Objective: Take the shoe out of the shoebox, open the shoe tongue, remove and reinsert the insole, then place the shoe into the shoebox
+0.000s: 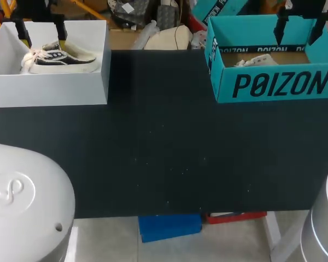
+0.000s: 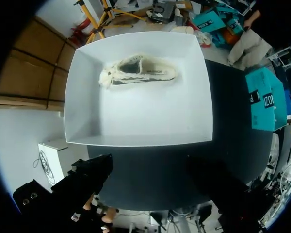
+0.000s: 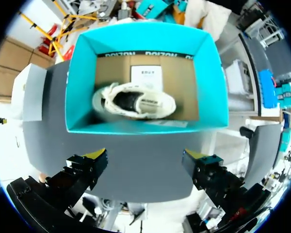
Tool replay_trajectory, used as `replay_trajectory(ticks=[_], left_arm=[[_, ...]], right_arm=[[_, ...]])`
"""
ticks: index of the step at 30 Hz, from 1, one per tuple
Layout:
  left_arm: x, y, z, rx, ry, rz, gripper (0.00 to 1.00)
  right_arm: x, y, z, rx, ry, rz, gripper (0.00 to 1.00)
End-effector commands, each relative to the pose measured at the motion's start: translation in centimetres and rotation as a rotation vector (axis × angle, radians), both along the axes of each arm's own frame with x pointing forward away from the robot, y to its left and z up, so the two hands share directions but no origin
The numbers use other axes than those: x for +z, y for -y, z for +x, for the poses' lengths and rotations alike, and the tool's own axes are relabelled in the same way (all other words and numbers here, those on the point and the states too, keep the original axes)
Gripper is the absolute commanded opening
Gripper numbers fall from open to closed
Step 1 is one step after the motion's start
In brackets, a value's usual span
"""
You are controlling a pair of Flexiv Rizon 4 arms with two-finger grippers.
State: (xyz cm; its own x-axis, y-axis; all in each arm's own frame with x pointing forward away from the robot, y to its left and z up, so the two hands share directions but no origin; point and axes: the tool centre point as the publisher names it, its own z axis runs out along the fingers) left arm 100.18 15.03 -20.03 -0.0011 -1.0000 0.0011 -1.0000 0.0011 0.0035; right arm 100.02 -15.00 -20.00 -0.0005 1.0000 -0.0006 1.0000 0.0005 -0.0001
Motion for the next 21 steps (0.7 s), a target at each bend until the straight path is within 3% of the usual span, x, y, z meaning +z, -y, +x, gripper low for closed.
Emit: replay_trajectory(ticks=[1, 3, 9, 15, 21], left_arm=[[0.0, 0.0, 0.0, 0.000, 0.000, 0.000, 1.00], [0.0, 0.0, 0.0, 0.000, 0.000, 0.000, 1.00], [0.1, 1.1, 0.2, -0.224, 0.067, -0.015, 1.00], [0.6, 1.5, 0.7, -0.671, 0.098, -0.015, 1.00], [1.7, -0.2, 1.1, -1.205, 0.216, -0.010, 1.00]], right_arm=[[0.0, 0.0, 0.0, 0.000, 0.000, 0.000, 1.00], [0.0, 0.0, 0.0, 0.000, 0.000, 0.000, 1.00], [0.0, 0.0, 0.0, 0.000, 0.000, 0.000, 1.00], [0.0, 0.0, 0.0, 0.000, 0.000, 0.000, 1.00], [0.0, 0.0, 0.0, 0.000, 0.000, 0.000, 1.00]])
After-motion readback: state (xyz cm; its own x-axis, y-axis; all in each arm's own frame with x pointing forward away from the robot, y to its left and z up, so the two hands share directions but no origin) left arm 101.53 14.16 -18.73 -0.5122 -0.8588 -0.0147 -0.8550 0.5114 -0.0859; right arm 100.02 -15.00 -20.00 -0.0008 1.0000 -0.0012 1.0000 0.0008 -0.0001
